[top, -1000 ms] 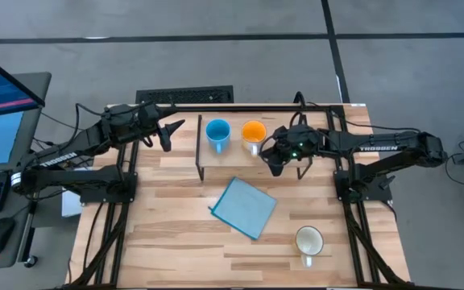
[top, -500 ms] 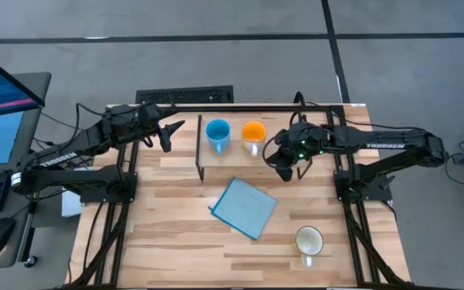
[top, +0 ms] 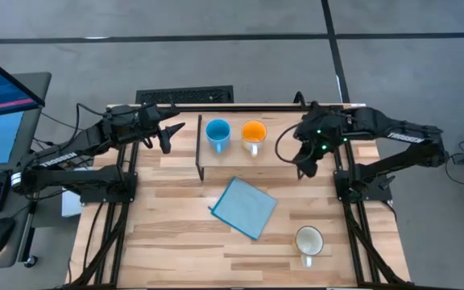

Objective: Stack small to large cups/mugs on shelf
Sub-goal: Put the light yellow mug on the shelf

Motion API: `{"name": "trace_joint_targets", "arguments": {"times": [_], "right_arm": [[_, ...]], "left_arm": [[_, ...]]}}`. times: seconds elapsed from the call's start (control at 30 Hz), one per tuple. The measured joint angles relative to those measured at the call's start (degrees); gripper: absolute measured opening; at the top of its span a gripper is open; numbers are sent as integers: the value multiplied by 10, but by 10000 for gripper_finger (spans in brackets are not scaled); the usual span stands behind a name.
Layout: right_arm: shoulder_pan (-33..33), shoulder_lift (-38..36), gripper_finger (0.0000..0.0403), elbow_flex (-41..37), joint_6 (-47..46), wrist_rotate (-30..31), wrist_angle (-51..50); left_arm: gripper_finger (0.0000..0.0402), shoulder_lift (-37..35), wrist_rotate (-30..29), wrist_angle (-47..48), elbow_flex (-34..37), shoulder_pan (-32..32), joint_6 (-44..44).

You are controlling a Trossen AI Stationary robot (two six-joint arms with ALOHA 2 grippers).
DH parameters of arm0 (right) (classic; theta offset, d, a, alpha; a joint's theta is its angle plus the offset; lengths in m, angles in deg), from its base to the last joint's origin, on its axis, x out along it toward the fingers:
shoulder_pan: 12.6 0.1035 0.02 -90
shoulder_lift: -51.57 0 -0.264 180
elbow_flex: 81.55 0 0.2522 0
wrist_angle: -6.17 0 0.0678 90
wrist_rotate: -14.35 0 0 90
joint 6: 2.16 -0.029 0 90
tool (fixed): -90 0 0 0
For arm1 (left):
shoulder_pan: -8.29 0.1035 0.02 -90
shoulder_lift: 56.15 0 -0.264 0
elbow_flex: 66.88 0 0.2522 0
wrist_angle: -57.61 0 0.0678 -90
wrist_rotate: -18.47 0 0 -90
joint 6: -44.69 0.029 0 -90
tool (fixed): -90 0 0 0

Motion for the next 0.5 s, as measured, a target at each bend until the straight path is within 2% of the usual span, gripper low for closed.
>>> {"name": "trace_joint_targets", "arguments": {"times": [0.23, 0.5], "right_arm": [[1, -12, 62, 27, -3, -48, -31], [24, -23, 130, 27, 1, -115, -21]], "left_arm": [[195, 0, 1, 1, 0, 0, -43], [195, 0, 3, 2, 0, 0, -57]]}}
